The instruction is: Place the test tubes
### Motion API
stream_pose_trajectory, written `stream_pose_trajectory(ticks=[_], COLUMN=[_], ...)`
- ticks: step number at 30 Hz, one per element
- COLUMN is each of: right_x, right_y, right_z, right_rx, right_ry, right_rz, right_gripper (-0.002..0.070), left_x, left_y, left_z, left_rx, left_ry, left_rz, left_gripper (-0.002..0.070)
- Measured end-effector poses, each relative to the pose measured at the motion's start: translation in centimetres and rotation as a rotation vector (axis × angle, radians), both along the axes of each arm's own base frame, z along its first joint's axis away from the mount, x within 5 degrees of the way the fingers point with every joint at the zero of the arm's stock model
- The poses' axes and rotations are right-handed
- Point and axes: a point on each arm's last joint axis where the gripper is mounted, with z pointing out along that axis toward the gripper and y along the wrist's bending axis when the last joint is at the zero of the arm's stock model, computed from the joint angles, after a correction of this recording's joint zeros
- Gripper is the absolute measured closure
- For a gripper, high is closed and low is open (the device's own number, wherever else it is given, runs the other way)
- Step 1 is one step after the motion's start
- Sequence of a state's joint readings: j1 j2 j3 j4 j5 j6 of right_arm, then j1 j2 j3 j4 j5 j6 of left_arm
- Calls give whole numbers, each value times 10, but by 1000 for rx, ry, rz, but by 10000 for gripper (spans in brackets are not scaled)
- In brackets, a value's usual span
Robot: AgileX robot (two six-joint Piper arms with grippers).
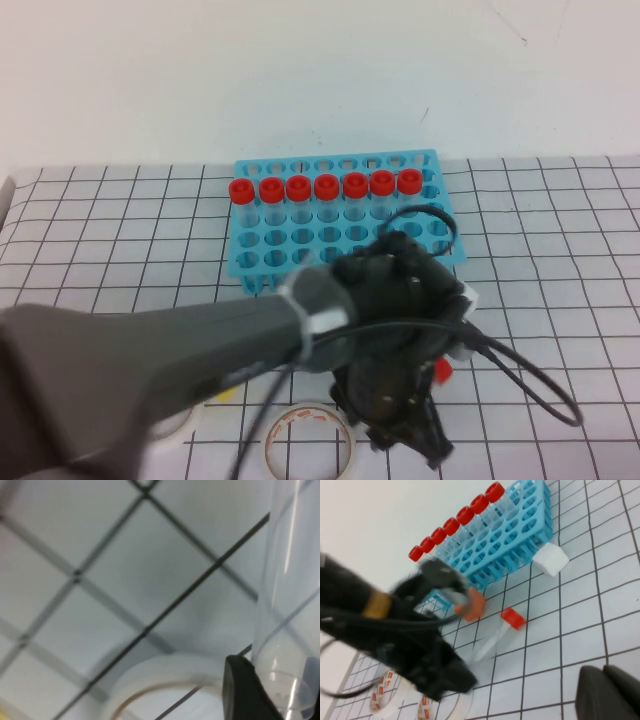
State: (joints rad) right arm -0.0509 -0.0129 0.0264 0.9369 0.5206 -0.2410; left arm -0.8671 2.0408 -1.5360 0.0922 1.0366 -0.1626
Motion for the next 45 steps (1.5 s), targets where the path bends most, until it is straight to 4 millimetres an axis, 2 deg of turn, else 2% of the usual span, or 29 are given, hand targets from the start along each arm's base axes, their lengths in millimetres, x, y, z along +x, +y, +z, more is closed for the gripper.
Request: stream_pose_trajectory(ticks=[4, 10, 15, 17, 22, 24, 31, 34, 39, 45], right_x=[0, 2, 2, 3, 7, 5, 3, 9, 36, 88], right_y=[0, -3, 1, 0, -9, -4, 9, 13, 20, 32], right_z=[0, 3, 14, 17, 21, 20, 26, 38, 75, 107], right_rx=[2, 20, 377, 430, 436, 347, 213, 117, -46, -54], right_ry=[0, -29, 0, -12, -85, -99, -192, -202, -246, -262], right_rz=[0, -43, -61, -75, -170, -99, 83, 160, 312, 559], right_gripper=[678, 678, 678, 678, 678, 678, 678, 678, 678, 662], left_x=[-16, -61, -92, -100, -111, -113, -118, -119, -117, -110], left_y=[25, 73, 104, 112, 122, 124, 127, 129, 130, 124], left_z=[28, 61, 85, 93, 88, 80, 63, 60, 61, 64], left_rx=[-55, -266, -506, -587, -730, -783, -888, -959, -1072, -1167], left_ry=[-118, -251, -386, -436, -500, -521, -523, -542, -637, -709], left_rz=[-37, -46, -21, -6, 35, 42, 111, 155, 155, 169], left_gripper=[464, 464, 464, 464, 464, 464, 464, 464, 464, 464])
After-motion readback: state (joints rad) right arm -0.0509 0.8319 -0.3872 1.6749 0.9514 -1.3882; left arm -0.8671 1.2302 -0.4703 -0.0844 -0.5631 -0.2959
